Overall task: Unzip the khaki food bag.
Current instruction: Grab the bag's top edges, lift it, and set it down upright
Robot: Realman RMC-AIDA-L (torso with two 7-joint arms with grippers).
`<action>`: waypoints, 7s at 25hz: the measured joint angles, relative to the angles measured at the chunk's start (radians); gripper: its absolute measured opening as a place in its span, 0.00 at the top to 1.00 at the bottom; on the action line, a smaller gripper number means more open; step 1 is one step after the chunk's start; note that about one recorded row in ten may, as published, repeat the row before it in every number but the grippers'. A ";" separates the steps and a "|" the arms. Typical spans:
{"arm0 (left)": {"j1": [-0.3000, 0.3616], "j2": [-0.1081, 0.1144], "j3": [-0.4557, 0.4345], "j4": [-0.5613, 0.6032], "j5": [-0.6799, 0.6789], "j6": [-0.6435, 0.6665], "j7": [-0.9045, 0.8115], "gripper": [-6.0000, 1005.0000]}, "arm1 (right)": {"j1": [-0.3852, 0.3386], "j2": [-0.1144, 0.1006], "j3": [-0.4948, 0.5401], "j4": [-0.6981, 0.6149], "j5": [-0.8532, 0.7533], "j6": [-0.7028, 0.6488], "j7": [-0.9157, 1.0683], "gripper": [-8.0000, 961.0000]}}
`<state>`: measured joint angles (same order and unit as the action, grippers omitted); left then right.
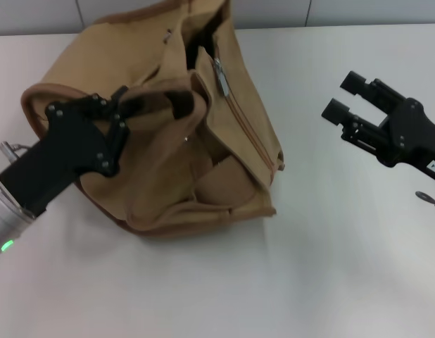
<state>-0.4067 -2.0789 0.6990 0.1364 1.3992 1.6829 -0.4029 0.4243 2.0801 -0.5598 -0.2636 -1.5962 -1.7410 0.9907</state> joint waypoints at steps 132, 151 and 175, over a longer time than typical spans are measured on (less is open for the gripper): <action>-0.106 -0.001 0.143 -0.135 0.079 -0.002 0.159 0.93 | 0.104 -0.014 -0.112 -0.121 -0.287 0.040 0.305 0.40; -0.117 -0.001 0.139 -0.133 0.070 -0.015 0.159 0.93 | 0.097 -0.026 -0.107 -0.121 -0.287 0.078 0.304 0.41; -0.125 -0.001 0.136 -0.137 0.070 -0.016 0.159 0.93 | 0.066 -0.054 -0.052 -0.160 -0.286 0.085 0.308 0.42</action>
<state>-0.5317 -2.0801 0.8345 -0.0003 1.4697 1.6673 -0.2439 0.4908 2.0263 -0.6115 -0.4234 -1.8819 -1.6560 1.2983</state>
